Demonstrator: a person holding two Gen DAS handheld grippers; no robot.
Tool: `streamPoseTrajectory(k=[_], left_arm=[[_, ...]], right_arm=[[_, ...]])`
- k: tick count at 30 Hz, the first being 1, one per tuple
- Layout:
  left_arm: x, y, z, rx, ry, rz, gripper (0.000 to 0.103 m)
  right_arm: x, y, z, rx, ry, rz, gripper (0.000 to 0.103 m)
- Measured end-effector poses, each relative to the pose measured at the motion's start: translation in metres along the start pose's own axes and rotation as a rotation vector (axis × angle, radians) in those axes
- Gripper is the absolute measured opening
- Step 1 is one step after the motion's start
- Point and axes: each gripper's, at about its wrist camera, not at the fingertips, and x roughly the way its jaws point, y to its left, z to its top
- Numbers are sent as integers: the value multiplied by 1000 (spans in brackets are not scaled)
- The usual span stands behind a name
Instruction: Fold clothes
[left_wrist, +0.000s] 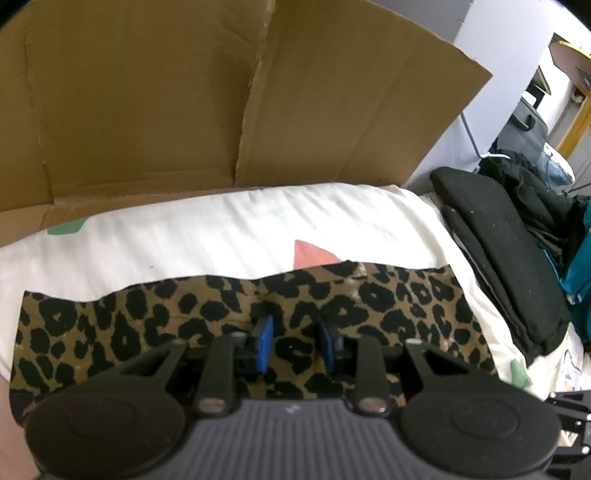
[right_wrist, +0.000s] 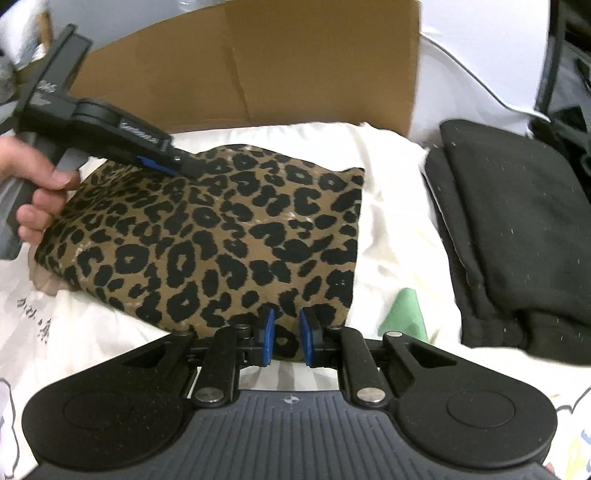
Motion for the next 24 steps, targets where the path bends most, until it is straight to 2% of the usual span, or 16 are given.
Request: streamPoseTrajectory(k=[3,6,9,15,19,24], left_arm=[[-6,-2,4,-15,25,8,28],[-22,-10,11,28,45,52,26],[-44,-20,7,80,25,41,27],[-72,-50,-26,208,29,15,28],[-71,-58,-49,221,53,9,30],[-66,-58,-66,227,41,26,30]], right_arm=[[7,-4,1,44,4,1,20],[9,-5,1,71,-3,2,20],[9,-5,1,87,-8,8,20],[7,-4,0,95,-18,13,20],[7,-5,0,95,-20,17,21],[8,-7,0,99,-13,26,21]])
